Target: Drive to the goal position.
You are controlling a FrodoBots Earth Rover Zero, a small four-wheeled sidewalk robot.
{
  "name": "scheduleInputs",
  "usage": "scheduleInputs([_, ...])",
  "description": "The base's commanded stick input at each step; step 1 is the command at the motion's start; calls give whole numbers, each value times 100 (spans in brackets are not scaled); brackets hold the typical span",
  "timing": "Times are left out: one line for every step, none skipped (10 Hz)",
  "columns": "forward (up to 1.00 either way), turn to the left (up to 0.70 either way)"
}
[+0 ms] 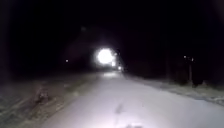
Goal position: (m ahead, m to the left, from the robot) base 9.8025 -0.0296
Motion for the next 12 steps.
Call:
scheduleInputs([100, 40])
scheduleInputs([100, 40])
scheduleInputs([100, 35])
scheduleInputs([100, 23])
scheduleInputs([100, 10])
scheduleInputs([100, 0])
scheduleInputs([100, 0])
scheduleInputs([100, 0])
scheduleInputs([100, 0])
scheduleInputs([100, 0])
scheduleInputs([100, 0])
scheduleInputs([100, 0])
